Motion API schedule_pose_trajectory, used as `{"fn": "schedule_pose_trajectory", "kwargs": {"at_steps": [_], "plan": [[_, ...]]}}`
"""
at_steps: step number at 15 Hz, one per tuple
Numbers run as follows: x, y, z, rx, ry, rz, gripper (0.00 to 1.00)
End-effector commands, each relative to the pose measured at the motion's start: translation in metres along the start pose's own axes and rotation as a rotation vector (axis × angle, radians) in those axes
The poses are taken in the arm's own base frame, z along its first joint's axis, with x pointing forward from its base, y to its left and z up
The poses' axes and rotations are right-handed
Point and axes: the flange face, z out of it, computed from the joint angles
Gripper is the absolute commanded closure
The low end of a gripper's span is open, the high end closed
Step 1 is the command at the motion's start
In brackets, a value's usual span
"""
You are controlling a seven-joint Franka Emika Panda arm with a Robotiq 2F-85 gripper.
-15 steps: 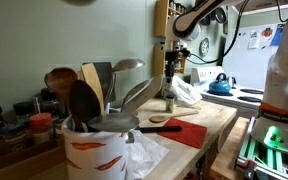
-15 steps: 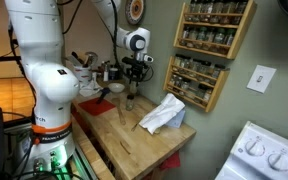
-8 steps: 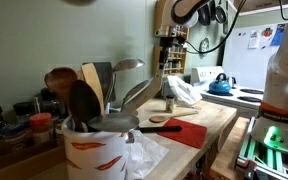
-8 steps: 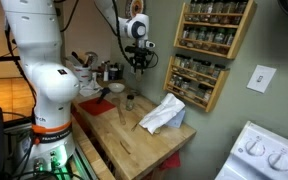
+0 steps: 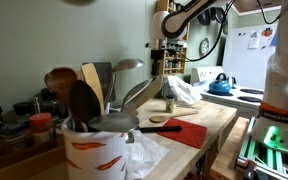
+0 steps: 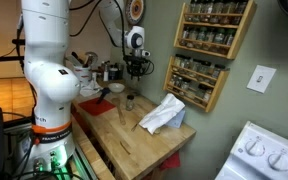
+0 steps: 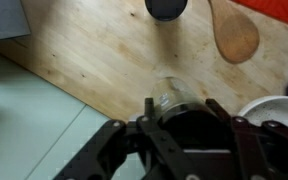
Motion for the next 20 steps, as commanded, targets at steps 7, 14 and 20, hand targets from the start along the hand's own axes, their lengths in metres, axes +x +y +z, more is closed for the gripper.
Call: {"fn": "schedule_pose_trajectory", "kwargs": {"at_steps": [7,14,20], "plan": [[0.011,-0.004,0.035,0.011,-0.023,-0.002,0.47],[0.008,-0.003,0.083,0.018,-0.071,0.094,0.72],[0.011,-0.005,0.114,0.011,-0.083,0.201,0.72]]}}
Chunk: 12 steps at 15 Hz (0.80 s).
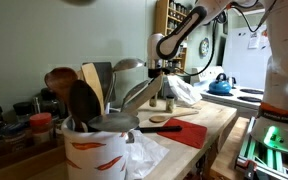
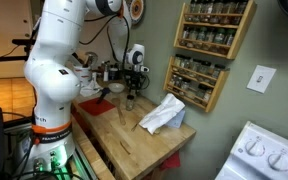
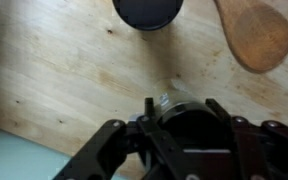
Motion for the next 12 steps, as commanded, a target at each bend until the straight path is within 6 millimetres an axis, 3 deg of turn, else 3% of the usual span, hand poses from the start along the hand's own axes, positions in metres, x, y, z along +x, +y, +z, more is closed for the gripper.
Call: {"fn": "schedule_pose_trajectory", "kwargs": {"at_steps": [1,8,9,10,12], "plan": [[0.003,-0.003,0.015,-0.035,-0.006,0.051,0.72],[0.004,-0.006,0.035,-0.04,-0.028,0.12,0.72],[0.004,-0.005,0.036,-0.039,-0.03,0.132,0.22],[0.005,-0.004,0.034,-0.038,-0.027,0.141,0.21],[0.004,0.001,0.023,-0.033,-0.014,0.152,0.08]]}}
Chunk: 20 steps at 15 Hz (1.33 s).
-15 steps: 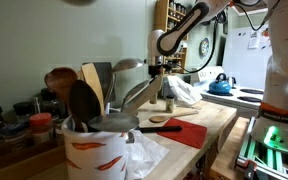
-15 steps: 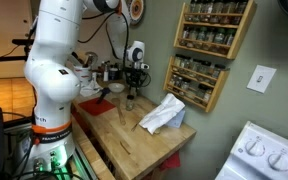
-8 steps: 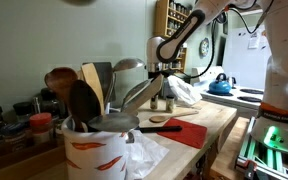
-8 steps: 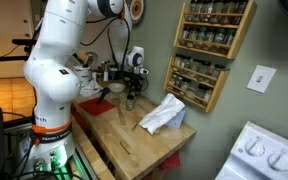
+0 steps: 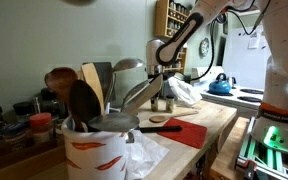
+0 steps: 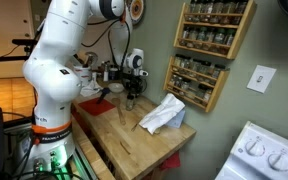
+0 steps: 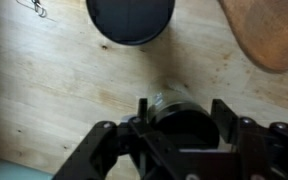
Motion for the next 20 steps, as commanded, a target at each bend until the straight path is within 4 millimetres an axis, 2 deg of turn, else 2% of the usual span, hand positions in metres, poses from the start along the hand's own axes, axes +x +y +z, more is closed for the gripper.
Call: {"fn": "schedule_pose_trajectory", "kwargs": {"at_steps": [1,4,6,12,13,14,16,19,20], "plan": [[0.001,0.008,-0.012,0.001,0.026,0.033,0.0],[-0.009,0.024,-0.037,0.016,0.057,0.035,0.0],[-0.022,0.037,-0.05,0.015,0.08,-0.024,0.0],[-0.069,0.081,-0.062,0.01,0.139,-0.313,0.0],[-0.076,0.093,-0.065,0.03,0.167,-0.319,0.0],[-0.052,0.082,-0.062,0.015,0.125,-0.27,0.0],[-0.056,0.088,-0.065,0.016,0.133,-0.272,0.0],[-0.052,0.084,-0.064,0.018,0.135,-0.276,0.0],[-0.053,0.091,-0.062,0.008,0.135,-0.3,0.0]]}}
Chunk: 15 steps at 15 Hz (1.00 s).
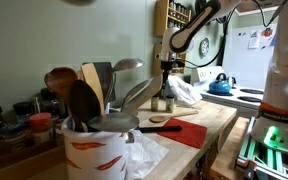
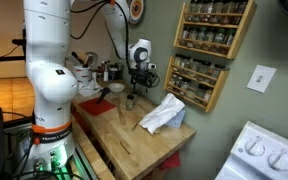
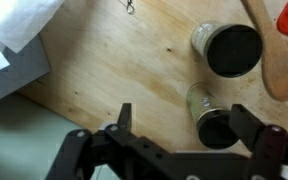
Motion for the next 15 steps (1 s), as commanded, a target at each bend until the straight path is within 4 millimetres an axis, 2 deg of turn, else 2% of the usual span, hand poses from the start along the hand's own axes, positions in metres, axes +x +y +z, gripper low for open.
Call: {"fn": "schedule_pose_trajectory", "kwargs": {"at_steps": [1,5,9,11,15], "plan": [[-0.006,0.01,0.0,-0.008,0.006,-0.04,0.0],[-0.026,0.028,-0.01,0.012,0.032,-0.148,0.0],[-0.056,0.038,-0.001,0.102,0.015,-0.273,0.0],[-0.075,0.04,0.003,0.115,0.021,-0.33,0.0],[-0.108,0.031,0.017,0.115,0.016,-0.384,0.0]]}}
